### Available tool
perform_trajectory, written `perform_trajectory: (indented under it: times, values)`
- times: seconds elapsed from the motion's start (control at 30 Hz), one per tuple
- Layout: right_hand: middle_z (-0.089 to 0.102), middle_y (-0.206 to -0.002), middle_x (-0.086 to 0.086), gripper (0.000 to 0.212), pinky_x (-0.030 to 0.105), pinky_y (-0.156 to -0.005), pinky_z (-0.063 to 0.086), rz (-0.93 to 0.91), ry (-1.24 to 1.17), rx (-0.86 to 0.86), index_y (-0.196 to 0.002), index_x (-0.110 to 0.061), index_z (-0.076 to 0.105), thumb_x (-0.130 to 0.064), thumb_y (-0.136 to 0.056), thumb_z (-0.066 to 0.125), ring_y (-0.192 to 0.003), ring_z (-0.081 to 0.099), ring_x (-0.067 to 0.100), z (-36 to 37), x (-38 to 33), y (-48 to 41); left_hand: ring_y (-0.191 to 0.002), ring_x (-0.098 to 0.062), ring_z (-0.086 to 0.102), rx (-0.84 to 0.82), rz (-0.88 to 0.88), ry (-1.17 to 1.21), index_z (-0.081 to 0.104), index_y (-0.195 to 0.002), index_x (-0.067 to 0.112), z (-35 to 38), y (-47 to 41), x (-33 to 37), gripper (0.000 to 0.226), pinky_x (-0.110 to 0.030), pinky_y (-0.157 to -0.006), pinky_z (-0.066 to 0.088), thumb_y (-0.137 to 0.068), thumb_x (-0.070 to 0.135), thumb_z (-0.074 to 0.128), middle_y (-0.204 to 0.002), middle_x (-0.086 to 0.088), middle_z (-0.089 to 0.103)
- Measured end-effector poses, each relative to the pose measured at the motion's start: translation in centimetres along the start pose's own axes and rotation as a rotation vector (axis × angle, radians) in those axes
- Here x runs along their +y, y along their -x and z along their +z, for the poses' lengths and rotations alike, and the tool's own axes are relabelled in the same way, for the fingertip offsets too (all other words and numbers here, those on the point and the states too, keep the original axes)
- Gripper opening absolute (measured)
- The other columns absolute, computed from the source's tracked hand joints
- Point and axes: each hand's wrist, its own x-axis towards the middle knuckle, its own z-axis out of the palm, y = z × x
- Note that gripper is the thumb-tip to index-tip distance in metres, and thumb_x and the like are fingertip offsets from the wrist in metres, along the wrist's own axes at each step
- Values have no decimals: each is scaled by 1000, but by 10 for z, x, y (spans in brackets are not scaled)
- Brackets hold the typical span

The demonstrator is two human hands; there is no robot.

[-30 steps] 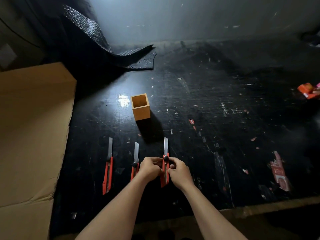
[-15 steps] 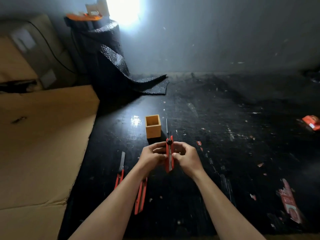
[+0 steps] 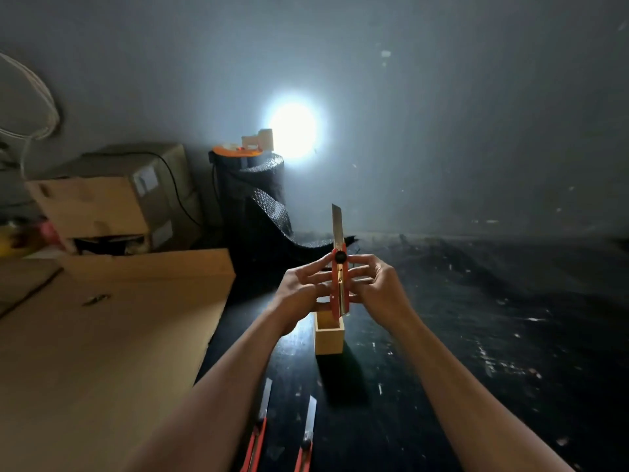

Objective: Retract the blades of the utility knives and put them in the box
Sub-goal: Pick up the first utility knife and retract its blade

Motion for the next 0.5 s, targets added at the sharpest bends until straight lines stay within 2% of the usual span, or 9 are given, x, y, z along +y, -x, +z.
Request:
perform_trajectory:
  times: [0.17, 0.2, 0.3, 0.37, 0.43, 0.5]
  values:
    - [75, -106, 1, 31, 41, -79, 64, -102, 83, 23, -122, -14, 63, -21, -92, 72, -93, 76, 24, 1, -25, -20, -92, -30, 80, 0, 70, -28, 77, -117, 28, -8, -12, 33, 42, -49, -82, 65, -104, -2, 52, -107, -17, 80]
    - [73, -106, -1, 34, 39, -79, 64, -127, 120, 31, -124, -16, 61, -20, -92, 72, -93, 75, 24, 1, -30, -23, -90, -30, 80, -6, 87, -28, 76, -120, 28, -8, -14, 38, 43, -48, -81, 66, -103, -3, 51, -105, -16, 80]
    - [66, -113, -5, 40, 24, -75, 60, -231, 262, 85, -130, -26, 55, -27, -93, 70, -94, 69, 15, -1, -49, -31, -80, -27, 79, 4, 132, -45, 66, -136, 17, -6, -18, 51, 50, -42, -70, 67, -98, -13, 54, -100, -16, 81]
    - [62, -118, -6, 32, 9, -72, 47, -297, 335, 103, -128, -26, 57, -28, -97, 64, -95, 61, 10, -3, -63, -36, -80, -28, 80, 4, 156, -56, 64, -138, 13, -3, -18, 59, 53, -41, -68, 67, -95, -17, 58, -105, -19, 80]
    - [64, -123, -2, 24, 4, -72, 38, -376, 430, 106, -123, -24, 62, -26, -99, 62, -96, 57, 7, -6, -75, -43, -77, -25, 80, 4, 170, -57, 63, -138, 11, 0, -18, 67, 55, -39, -64, 66, -93, -21, 58, -102, -15, 81]
    - [66, -121, 1, 20, 4, -72, 36, -440, 503, 99, -118, -24, 66, -23, -98, 62, -93, 57, 5, -9, -86, -49, -70, -20, 78, 6, 171, -33, 61, -140, 8, 2, -19, 76, 59, -38, -64, 67, -91, -24, 56, -99, -16, 79]
